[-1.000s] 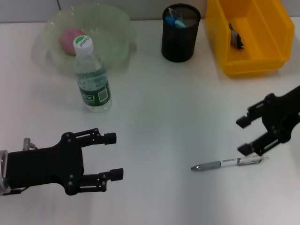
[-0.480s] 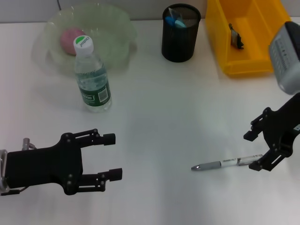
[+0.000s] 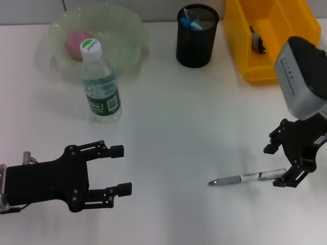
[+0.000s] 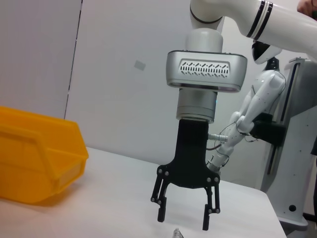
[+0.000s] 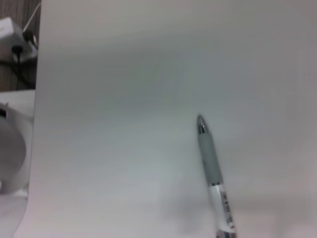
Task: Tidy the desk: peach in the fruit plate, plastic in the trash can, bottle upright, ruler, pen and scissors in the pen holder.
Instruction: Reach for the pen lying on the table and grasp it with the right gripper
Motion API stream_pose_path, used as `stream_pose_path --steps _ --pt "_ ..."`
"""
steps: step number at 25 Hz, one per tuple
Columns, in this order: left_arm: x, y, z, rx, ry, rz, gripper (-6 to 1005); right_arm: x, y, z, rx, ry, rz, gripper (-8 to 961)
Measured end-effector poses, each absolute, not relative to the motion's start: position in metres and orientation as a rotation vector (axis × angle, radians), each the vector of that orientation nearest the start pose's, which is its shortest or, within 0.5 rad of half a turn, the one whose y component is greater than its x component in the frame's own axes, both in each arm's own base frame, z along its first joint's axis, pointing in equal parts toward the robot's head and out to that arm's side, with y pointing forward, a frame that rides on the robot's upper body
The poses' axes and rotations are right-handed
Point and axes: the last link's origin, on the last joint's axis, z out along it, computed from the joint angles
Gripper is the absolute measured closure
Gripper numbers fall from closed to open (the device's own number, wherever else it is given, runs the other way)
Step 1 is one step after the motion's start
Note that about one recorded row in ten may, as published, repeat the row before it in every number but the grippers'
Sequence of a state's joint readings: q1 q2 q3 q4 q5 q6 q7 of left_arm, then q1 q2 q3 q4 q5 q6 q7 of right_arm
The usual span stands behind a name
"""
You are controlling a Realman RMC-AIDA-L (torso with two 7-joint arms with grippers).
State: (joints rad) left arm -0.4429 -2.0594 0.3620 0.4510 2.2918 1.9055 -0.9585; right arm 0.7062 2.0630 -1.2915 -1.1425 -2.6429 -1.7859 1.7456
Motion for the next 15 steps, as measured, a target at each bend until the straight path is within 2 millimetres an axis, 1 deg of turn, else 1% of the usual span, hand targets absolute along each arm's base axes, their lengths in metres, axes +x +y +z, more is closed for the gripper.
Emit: stream_pose_path --steps 7,15 --pt "-0.294 0.242 -0.007 -2.839 -0.419 -0.969 234 0.200 0.337 -0.008 -3.095 -0.032 -0.942 250" --pt "-0.295 0.242 -0.006 -2.823 -0.431 -0.975 235 0.200 0.336 -0.016 -3.058 -0.121 -1.018 349"
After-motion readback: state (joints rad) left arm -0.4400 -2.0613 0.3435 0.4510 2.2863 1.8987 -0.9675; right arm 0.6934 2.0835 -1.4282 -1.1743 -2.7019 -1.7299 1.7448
